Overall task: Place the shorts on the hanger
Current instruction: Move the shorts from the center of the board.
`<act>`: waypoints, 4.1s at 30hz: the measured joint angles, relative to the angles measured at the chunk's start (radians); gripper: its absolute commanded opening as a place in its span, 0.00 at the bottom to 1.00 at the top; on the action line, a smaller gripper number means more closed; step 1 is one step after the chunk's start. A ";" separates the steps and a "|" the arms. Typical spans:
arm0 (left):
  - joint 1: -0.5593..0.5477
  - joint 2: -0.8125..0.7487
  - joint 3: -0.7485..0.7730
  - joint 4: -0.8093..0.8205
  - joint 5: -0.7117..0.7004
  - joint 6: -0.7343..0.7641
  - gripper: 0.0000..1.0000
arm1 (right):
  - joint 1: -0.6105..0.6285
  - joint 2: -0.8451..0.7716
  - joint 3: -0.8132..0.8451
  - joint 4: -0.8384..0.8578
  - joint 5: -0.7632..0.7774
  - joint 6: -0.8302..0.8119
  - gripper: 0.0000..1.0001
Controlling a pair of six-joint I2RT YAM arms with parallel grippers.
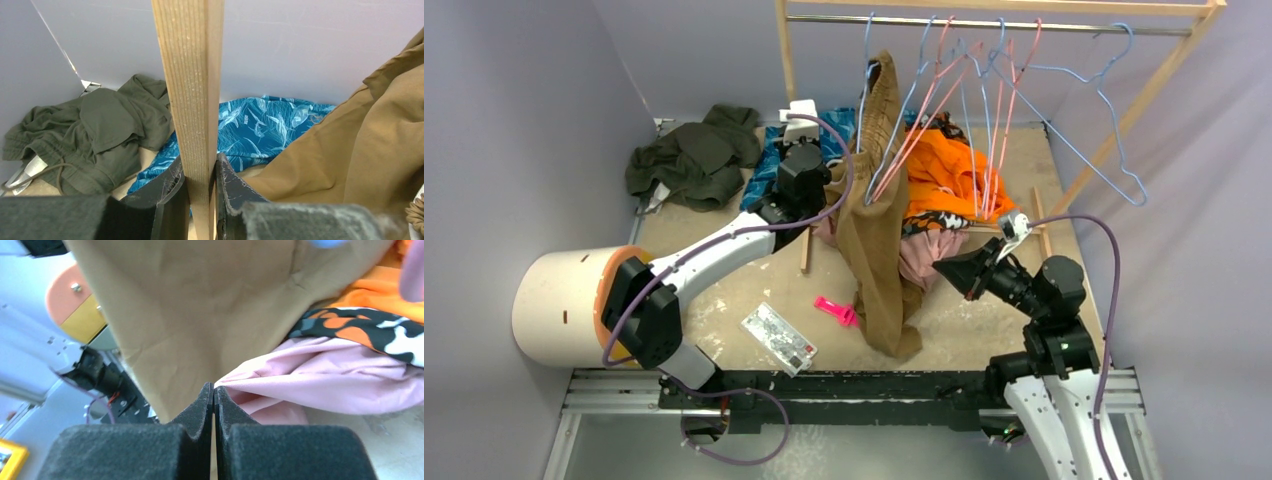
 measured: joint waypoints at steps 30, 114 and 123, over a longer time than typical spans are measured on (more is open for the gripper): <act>-0.019 0.030 0.010 0.026 -0.090 0.002 0.00 | 0.010 0.078 0.311 0.570 -0.362 0.351 0.00; -0.044 -0.005 -0.063 0.096 -0.089 0.009 0.00 | 0.021 0.232 -0.153 0.111 0.615 0.639 0.94; -0.044 -0.014 -0.082 0.123 -0.079 0.009 0.00 | 0.017 0.345 -0.151 0.140 0.789 0.727 0.94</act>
